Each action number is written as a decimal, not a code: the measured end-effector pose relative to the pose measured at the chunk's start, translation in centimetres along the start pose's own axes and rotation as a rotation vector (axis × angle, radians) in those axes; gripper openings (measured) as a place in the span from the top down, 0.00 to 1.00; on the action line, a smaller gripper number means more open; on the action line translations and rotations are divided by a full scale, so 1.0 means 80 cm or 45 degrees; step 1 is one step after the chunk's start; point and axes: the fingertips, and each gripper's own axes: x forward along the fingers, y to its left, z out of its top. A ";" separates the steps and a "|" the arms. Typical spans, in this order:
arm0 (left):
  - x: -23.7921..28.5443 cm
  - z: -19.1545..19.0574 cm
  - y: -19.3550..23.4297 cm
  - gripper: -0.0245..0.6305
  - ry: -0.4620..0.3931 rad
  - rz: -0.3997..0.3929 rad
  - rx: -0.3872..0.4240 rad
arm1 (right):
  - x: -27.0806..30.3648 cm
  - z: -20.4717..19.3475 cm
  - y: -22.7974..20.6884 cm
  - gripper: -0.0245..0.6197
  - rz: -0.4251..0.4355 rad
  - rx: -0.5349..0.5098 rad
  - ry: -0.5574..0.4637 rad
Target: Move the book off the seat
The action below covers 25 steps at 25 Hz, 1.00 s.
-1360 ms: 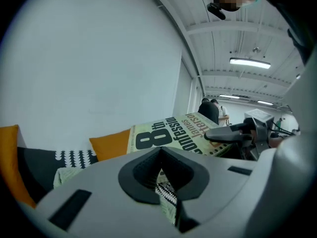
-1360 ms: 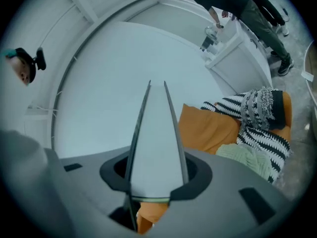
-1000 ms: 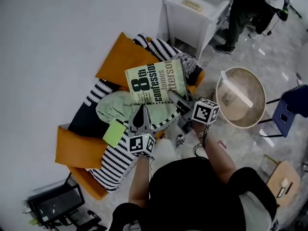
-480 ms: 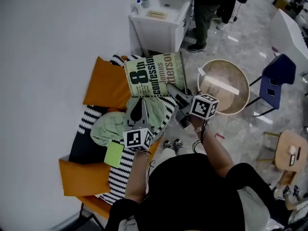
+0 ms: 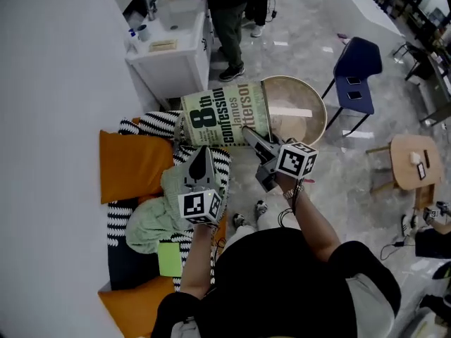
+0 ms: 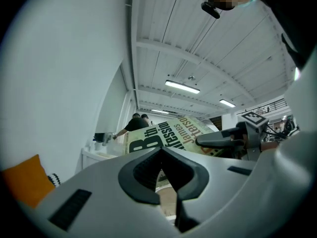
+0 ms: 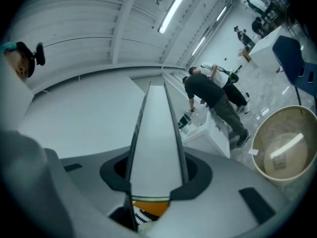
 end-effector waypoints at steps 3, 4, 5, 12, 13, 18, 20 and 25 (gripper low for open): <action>0.021 -0.008 -0.035 0.95 0.021 -0.125 0.008 | -0.036 0.018 -0.024 0.71 -0.097 0.001 -0.087; 0.029 -0.010 -0.046 0.95 0.028 -0.168 0.010 | -0.048 0.024 -0.031 0.71 -0.130 0.001 -0.117; 0.036 -0.013 -0.057 0.95 0.035 -0.208 0.009 | -0.060 0.029 -0.039 0.71 -0.162 0.001 -0.144; 0.091 -0.023 -0.141 0.95 0.056 -0.420 -0.009 | -0.139 0.071 -0.090 0.71 -0.334 -0.003 -0.269; 0.098 -0.025 -0.156 0.95 0.058 -0.447 -0.010 | -0.153 0.078 -0.098 0.71 -0.356 -0.001 -0.286; 0.132 -0.039 -0.223 0.95 0.083 -0.559 -0.003 | -0.211 0.111 -0.140 0.71 -0.444 0.008 -0.369; 0.146 -0.043 -0.243 0.95 0.087 -0.577 0.001 | -0.227 0.122 -0.156 0.71 -0.462 0.013 -0.386; 0.182 -0.056 -0.295 0.95 0.095 -0.581 0.004 | -0.268 0.154 -0.208 0.71 -0.489 0.034 -0.410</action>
